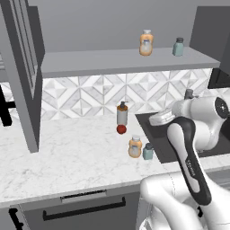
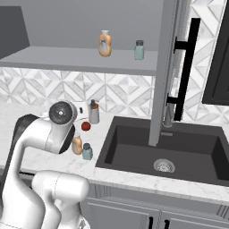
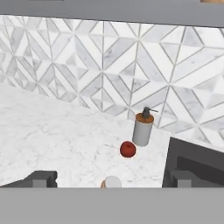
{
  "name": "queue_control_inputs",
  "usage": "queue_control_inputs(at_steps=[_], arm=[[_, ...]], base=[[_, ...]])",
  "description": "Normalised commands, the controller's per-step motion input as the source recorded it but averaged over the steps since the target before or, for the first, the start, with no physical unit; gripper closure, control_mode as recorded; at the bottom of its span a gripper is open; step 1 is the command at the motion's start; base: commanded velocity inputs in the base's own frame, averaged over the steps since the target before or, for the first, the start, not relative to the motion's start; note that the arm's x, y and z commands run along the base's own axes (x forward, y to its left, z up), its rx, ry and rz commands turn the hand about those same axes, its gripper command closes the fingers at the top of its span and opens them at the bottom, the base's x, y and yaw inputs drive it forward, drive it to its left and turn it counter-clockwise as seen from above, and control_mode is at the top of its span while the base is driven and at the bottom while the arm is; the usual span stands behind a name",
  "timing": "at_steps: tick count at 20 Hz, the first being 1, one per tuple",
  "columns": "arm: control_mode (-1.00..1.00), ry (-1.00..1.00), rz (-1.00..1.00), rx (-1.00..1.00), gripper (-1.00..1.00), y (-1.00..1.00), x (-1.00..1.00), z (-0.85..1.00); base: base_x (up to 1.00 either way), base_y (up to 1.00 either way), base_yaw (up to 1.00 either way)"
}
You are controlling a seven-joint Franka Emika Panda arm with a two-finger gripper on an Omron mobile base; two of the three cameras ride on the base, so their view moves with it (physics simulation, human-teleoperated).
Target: Put the shaker and condiment bottle from the counter next to their counterparts in the cabinet.
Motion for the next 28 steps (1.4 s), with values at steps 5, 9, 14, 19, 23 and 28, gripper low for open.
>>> queue_control_inputs(at_steps=[5, 9, 14, 19, 23, 28], arm=[[-1.0, -0.11, 0.09, 0.0, -1.0, 0.0, -0.32, -0.04], [-1.0, -0.1, 0.09, 0.01, -1.0, -0.06, -0.18, -0.17], [-1.0, -0.15, 0.1, 0.0, -1.0, -0.01, -0.17, -0.36], [-1.0, -0.07, 0.05, 0.0, -1.0, 0.0, -0.01, -0.42], [-1.0, -0.06, 0.05, 0.01, -1.0, -0.03, 0.0, -0.34], [-1.0, -0.01, 0.09, 0.07, -1.0, -0.13, 0.0, -0.26]], base=[[0.0, 0.0, 0.0], [0.0, 0.0, 0.0], [0.0, 0.0, 0.0], [0.0, 0.0, 0.0], [0.0, 0.0, 0.0], [0.0, 0.0, 0.0]])
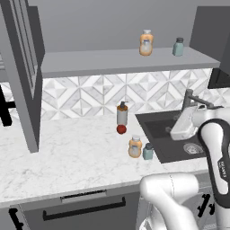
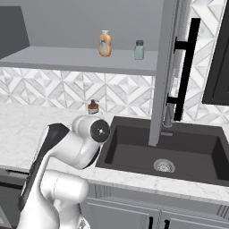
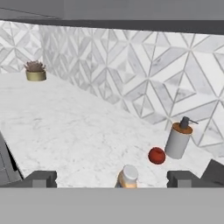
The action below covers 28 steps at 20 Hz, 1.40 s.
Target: Put the shaker and condiment bottle from the counter next to their counterparts in the cabinet.
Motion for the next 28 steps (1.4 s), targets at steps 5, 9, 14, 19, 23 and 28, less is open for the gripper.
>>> queue_control_inputs(at_steps=[5, 9, 14, 19, 23, 28], arm=[[-1.0, -0.05, 0.15, 0.08, -1.0, -0.09, 0.0, -0.28], [-1.0, -0.01, 0.15, 0.08, -1.0, -0.03, -0.06, -0.37], [-1.0, 0.0, 0.13, 0.0, -1.0, 0.0, -0.05, -0.37], [-1.0, 0.0, 0.1, 0.0, -1.0, 0.03, -0.01, -0.31], [-1.0, 0.01, 0.1, 0.0, -1.0, 0.02, 0.0, -0.18], [-1.0, 0.0, 0.07, 0.0, -1.0, 0.05, -0.01, -0.17]], base=[[0.0, 0.0, 0.0], [0.0, 0.0, 0.0], [0.0, 0.0, 0.0], [0.0, 0.0, 0.0], [0.0, 0.0, 0.0], [0.0, 0.0, 0.0]])
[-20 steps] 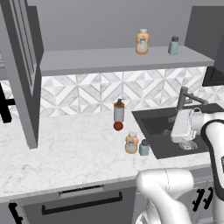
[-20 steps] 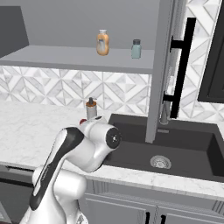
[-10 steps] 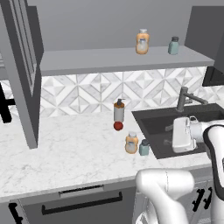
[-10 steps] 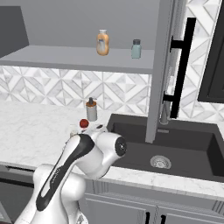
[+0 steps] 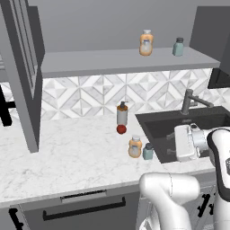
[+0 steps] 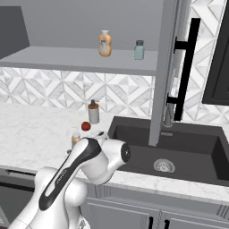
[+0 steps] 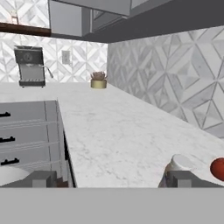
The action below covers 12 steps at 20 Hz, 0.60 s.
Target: Put the shaker and condiment bottle from the counter next to their counterparts in the cabinet.
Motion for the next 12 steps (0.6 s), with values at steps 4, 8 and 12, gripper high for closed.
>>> queue_control_inputs(at_steps=[4, 8, 12], arm=[[-1.0, 0.0, 0.06, 0.01, -1.0, 0.02, 0.0, -0.19], [-1.0, 0.0, 0.05, 0.01, -1.0, 0.0, 0.0, -0.17], [-1.0, 0.01, 0.01, 0.04, -1.0, 0.0, 0.0, -0.15]], base=[[0.0, 0.0, 0.0], [0.0, 0.0, 0.0], [0.0, 0.0, 0.0]])
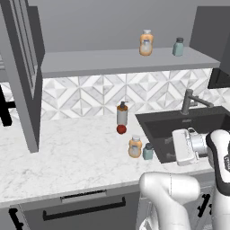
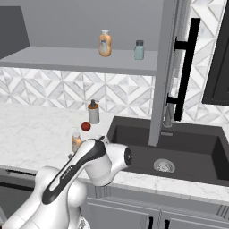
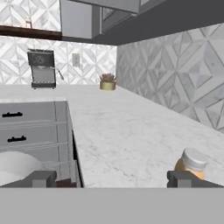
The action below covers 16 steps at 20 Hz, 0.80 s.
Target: Put the shaker and condiment bottle from the counter next to their counterparts in the cabinet.
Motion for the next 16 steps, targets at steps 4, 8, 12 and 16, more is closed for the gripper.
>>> queue_control_inputs(at_steps=[4, 8, 12, 16], arm=[[-1.0, 0.03, 0.0, 0.04, -1.0, 0.0, 0.01, -0.17], [-1.0, 0.04, 0.0, 0.02, -1.0, 0.0, 0.02, -0.15], [-1.0, 0.07, 0.0, 0.01, -1.0, 0.0, 0.09, -0.08], [-1.0, 0.11, 0.02, 0.0, -1.0, 0.01, 0.16, -0.02]], base=[[0.0, 0.0, 0.0], [0.0, 0.0, 0.0], [0.0, 0.0, 0.0], [0.0, 0.0, 0.0]])
